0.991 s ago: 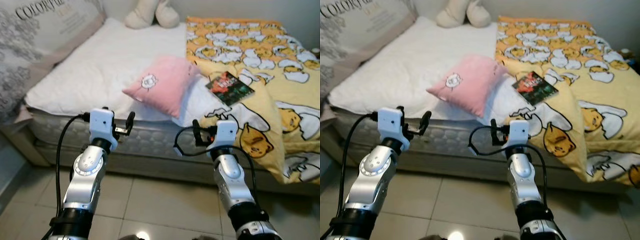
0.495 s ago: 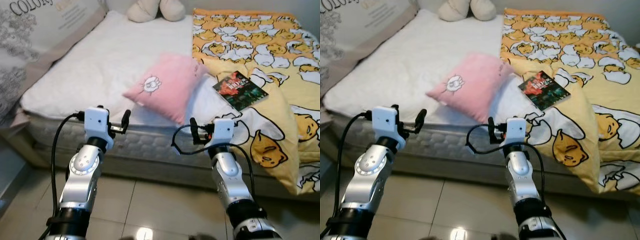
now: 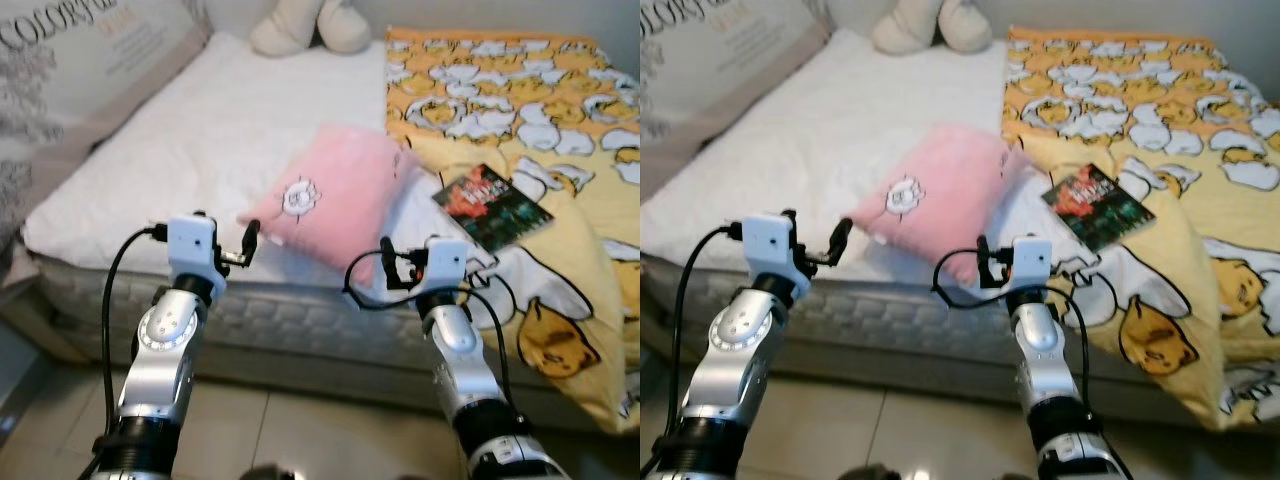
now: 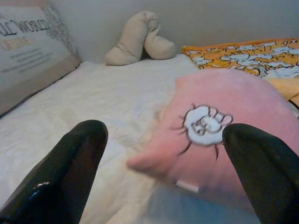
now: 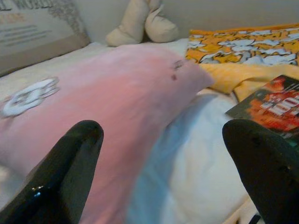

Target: Clean up the room

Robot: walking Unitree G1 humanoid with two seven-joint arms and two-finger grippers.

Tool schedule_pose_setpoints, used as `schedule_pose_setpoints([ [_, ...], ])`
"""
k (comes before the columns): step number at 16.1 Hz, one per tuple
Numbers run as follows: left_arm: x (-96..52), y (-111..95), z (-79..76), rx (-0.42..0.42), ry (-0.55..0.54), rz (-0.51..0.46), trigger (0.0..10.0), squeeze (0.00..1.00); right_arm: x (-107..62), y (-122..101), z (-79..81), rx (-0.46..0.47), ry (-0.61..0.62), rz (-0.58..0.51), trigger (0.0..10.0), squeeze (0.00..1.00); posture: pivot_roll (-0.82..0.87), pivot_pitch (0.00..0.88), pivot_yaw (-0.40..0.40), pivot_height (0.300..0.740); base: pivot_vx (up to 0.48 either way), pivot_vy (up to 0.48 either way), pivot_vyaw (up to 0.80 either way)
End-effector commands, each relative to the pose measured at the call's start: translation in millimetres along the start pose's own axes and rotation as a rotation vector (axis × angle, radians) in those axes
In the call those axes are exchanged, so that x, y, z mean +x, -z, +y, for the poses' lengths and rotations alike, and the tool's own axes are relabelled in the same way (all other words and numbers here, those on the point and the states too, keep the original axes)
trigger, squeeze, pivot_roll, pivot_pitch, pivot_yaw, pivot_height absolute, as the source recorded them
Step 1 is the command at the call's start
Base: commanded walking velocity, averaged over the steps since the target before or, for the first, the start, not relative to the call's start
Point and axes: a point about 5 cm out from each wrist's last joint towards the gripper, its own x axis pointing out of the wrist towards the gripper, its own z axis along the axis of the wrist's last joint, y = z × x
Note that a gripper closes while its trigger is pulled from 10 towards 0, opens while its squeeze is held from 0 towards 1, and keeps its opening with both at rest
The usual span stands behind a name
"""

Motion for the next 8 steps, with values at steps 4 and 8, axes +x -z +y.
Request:
schedule_pose_setpoints([
  [4, 4.4, -9.1, -6.3, -0.011, 0.037, -0.040, 10.0, 0.00, 0.2, -5.5, -9.9, -0.009, 0.040, -0.030, 10.0, 0.00, -0.01, 0.000, 0.049, 0.706, 0.397, 0.166, 0.00],
  [8, 8.8, -12.4, -11.9, 0.038, 0.073, -0.043, 10.0, 0.00, 0.4, -6.8, -12.0, -0.008, 0.053, -0.032, 10.0, 0.00, -0.02, 0.000, 0.047, 0.706, 0.073, 0.435, -0.57],
])
